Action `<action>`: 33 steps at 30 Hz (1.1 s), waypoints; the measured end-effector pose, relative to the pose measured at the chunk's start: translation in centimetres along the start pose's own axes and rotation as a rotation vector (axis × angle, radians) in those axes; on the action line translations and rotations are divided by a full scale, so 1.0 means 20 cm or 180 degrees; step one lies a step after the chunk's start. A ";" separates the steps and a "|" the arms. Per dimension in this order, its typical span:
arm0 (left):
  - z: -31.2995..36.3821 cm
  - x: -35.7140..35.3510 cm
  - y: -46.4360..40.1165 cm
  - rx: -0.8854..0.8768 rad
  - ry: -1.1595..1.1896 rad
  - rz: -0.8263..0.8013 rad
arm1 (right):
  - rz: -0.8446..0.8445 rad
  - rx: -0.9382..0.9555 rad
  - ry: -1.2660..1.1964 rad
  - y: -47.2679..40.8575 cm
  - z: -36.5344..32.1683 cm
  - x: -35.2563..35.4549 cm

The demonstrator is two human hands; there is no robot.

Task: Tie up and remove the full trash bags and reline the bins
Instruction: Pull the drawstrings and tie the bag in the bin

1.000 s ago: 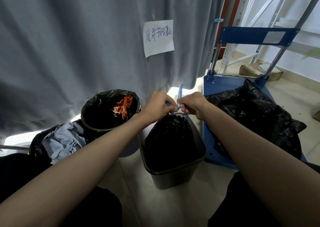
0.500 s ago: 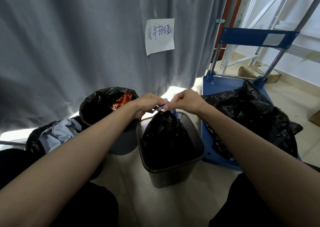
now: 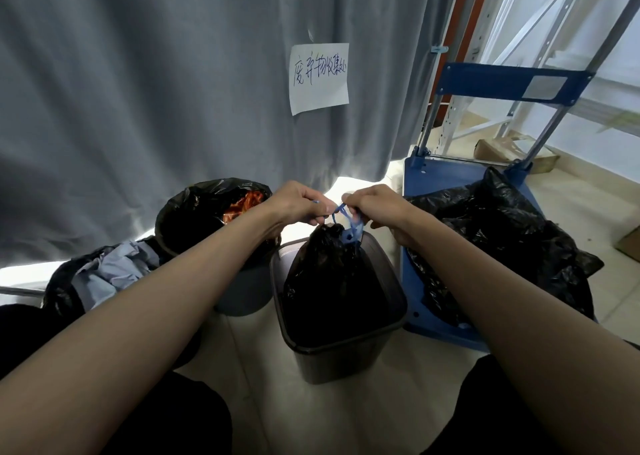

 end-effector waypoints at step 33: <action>-0.06 0.26 0.12 0.0061 -0.0453 0.0946 | -0.0326 -0.0487 -0.1284 0.01 0.32 0.09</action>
Point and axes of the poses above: each hand's wrist, its own y-axis away from the middle knuckle, its own x-axis out of the back of the hand, z = x × y, the point moved 7 cm from there along -y, towards the middle knuckle, and after that the axes turned 3 degrees about z, right-handed, at the moved point
